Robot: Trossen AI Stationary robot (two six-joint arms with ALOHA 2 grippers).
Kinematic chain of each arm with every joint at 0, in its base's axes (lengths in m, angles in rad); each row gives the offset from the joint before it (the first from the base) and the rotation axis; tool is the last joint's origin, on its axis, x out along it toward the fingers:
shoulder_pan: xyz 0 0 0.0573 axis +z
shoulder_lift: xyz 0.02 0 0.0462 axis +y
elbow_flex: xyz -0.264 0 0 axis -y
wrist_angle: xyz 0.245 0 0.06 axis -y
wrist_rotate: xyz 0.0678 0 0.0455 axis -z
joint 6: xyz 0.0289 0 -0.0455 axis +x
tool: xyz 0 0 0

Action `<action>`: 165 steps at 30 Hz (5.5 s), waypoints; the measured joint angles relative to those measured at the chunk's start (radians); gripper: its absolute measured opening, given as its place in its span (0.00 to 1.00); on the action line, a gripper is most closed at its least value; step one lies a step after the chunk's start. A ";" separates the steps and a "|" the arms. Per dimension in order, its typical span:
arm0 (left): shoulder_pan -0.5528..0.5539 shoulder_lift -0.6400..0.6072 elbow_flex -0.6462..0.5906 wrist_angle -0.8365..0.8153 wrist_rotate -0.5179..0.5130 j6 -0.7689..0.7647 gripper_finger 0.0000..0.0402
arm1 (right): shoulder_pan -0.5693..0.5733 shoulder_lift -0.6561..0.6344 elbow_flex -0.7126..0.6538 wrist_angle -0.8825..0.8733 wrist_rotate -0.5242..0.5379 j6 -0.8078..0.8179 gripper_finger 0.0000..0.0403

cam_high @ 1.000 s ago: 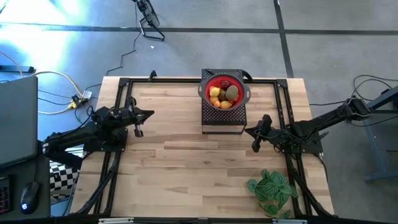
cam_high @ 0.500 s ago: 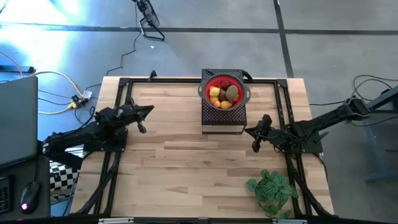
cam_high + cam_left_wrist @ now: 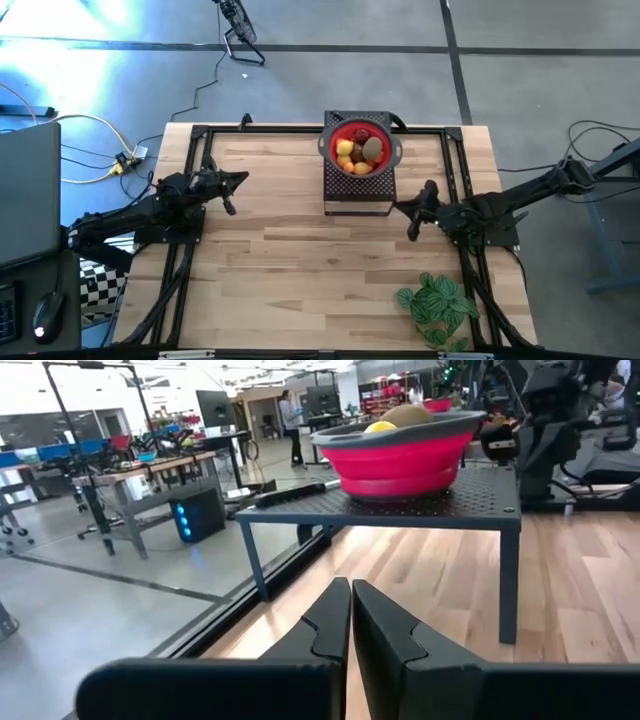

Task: Pick & Place Fruit
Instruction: Return to Home Position

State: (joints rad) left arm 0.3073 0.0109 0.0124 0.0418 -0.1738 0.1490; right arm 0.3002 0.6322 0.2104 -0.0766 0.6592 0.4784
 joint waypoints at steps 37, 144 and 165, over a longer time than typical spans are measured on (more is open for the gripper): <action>0.000 0.000 -0.002 0.001 0.001 0.003 0.03 | -0.357 -0.479 0.000 -0.156 -0.619 -0.296 0.00; 0.000 0.000 -0.002 0.001 0.000 0.002 0.03 | -0.493 -0.587 -0.205 0.096 -0.636 -0.397 0.00; 0.000 0.000 -0.002 0.001 0.000 0.002 0.03 | -0.493 -0.587 -0.205 0.096 -0.636 -0.397 0.00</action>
State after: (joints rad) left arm 0.3069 0.0113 0.0109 0.0425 -0.1734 0.1509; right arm -0.1925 0.0448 0.0055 0.0196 0.0231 0.0818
